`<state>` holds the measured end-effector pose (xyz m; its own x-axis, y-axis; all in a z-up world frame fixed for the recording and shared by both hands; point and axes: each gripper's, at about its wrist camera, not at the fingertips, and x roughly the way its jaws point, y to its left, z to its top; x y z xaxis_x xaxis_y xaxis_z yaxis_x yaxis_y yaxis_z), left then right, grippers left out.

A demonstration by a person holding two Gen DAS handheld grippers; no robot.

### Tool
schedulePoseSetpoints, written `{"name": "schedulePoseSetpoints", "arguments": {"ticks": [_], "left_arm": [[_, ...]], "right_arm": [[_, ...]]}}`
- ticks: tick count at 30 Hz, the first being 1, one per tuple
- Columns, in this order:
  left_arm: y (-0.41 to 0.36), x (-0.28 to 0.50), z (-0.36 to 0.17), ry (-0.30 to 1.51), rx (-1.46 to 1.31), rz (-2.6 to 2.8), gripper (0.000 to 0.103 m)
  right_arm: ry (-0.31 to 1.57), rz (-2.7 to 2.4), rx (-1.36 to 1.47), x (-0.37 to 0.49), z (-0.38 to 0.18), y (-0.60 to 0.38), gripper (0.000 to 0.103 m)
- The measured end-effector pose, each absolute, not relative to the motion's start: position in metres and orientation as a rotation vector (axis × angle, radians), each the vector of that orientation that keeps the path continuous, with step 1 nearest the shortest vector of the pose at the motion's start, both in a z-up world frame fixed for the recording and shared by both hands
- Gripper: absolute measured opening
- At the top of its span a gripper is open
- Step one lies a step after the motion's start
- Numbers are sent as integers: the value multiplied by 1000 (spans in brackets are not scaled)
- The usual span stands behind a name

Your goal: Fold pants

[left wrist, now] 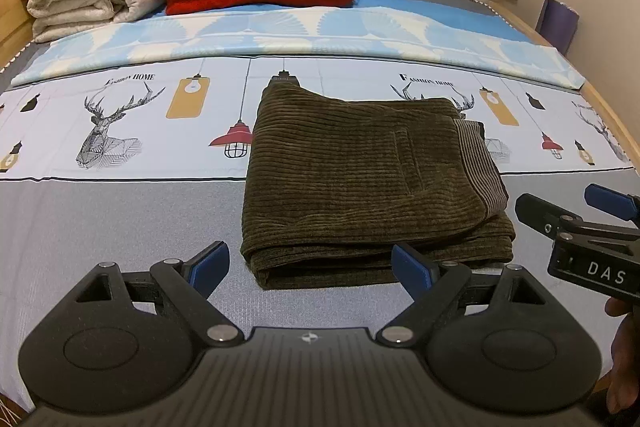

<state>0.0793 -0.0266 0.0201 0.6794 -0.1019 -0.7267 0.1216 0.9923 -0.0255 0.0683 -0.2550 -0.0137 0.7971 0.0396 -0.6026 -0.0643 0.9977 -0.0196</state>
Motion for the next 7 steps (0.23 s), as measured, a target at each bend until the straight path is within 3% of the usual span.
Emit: {"name": "schedulePoseSetpoints", "arguments": {"ticks": [7], "left_arm": [[-29,79,20,808,31,-133,92]], "right_arm": [[646,57,-40,68,-14,-255,96]]}}
